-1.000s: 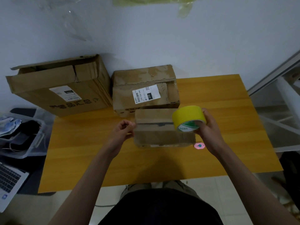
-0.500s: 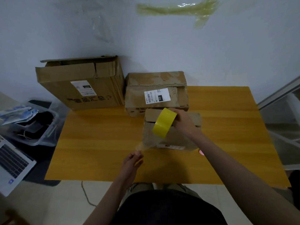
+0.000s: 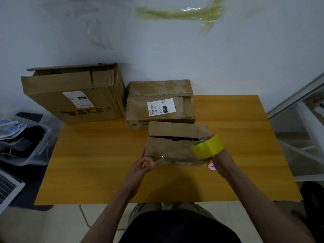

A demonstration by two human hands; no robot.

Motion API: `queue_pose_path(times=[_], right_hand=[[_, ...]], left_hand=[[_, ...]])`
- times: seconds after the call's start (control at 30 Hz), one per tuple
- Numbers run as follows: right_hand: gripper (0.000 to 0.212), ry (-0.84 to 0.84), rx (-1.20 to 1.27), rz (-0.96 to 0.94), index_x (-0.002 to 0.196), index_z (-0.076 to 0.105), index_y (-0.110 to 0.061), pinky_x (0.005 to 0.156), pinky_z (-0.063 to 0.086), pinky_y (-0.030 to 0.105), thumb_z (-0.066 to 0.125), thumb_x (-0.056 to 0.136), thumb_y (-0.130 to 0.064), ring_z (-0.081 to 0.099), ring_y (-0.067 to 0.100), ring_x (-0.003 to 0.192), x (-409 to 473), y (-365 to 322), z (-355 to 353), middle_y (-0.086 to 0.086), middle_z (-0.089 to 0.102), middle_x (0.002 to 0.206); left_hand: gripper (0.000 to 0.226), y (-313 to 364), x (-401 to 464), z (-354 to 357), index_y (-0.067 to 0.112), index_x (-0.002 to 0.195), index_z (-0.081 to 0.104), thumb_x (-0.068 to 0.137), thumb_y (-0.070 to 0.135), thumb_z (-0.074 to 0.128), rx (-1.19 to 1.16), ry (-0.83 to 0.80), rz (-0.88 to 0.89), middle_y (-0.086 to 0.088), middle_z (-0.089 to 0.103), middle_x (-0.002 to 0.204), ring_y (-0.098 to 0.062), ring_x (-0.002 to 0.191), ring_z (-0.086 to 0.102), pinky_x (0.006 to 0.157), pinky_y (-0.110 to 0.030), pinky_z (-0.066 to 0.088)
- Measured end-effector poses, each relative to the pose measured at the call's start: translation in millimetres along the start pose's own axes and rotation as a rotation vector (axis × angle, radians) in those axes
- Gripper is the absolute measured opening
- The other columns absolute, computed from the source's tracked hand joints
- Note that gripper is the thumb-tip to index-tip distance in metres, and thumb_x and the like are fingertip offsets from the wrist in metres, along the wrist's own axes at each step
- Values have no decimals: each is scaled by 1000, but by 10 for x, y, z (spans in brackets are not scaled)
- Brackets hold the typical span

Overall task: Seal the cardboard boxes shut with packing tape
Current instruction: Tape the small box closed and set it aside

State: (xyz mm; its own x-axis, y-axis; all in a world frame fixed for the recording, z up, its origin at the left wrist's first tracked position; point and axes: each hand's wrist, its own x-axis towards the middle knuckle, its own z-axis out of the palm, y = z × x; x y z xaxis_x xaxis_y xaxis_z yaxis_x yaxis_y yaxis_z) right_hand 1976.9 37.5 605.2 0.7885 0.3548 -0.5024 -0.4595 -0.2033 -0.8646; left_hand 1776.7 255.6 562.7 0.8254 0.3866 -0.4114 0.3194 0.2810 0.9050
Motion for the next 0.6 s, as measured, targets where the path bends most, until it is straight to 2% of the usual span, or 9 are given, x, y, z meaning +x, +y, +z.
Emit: queue_pose_path(times=[0.07,0.17,0.23,0.27,0.33,0.43,0.5,0.6], right_hand=[[23,1,-1,45,100,70,-12,56,47,24,50,105,-22,60,19,84,-21,-1,-32,3,70,100],[14,-15,-3,125,105,66,-13,73,49,38,51,103,-12,62,25,95,25,-106,-61,2,67,98],[17,-30,-35,194,115,61,-11,85,43,46,54,102,-21,62,24,99,109,-260,-68,4,65,106],[24,-36,-62,249,122,59,-11,88,40,49,55,102,-25,60,27,108,147,-375,-46,8,63,116],[46,-67,-121,346,140,51,-13,90,36,54,58,100,-34,43,39,135,300,-521,-25,11,52,143],[58,-95,-190,434,151,38,-15,89,34,56,55,101,-40,26,46,145,552,-628,5,12,38,157],[58,-65,-191,460,151,37,-13,85,37,52,52,102,-41,28,46,144,668,-691,52,15,37,156],[64,-28,-159,451,147,42,-10,72,47,47,58,98,-47,40,43,136,847,-745,142,18,43,151]], left_hand=[[19,90,-28,-23,19,89,68,87,37,73,6,-24,-23,21,18,165,-7,152,16,110,-36,28],[20,286,-67,-64,14,89,68,88,33,72,62,-45,-88,12,40,158,-10,147,31,110,-37,31],[25,459,-68,-98,10,90,68,86,35,73,102,-68,-153,5,63,136,-16,135,50,108,-40,38],[30,548,-52,-114,8,94,69,85,36,73,118,-84,-201,2,68,125,-19,128,56,105,-41,41],[35,704,31,-155,5,108,71,87,33,73,132,-94,-330,-4,69,122,-24,121,60,102,-43,46],[28,860,223,-193,13,118,69,93,25,70,81,-85,-469,-7,63,129,-33,119,59,103,-46,47],[31,917,402,-198,13,122,66,93,24,69,63,-54,-484,-10,60,132,-35,118,58,101,-47,48],[23,1000,693,-182,15,114,65,92,22,70,19,-2,-464,-13,57,133,-37,119,56,98,-49,49]])
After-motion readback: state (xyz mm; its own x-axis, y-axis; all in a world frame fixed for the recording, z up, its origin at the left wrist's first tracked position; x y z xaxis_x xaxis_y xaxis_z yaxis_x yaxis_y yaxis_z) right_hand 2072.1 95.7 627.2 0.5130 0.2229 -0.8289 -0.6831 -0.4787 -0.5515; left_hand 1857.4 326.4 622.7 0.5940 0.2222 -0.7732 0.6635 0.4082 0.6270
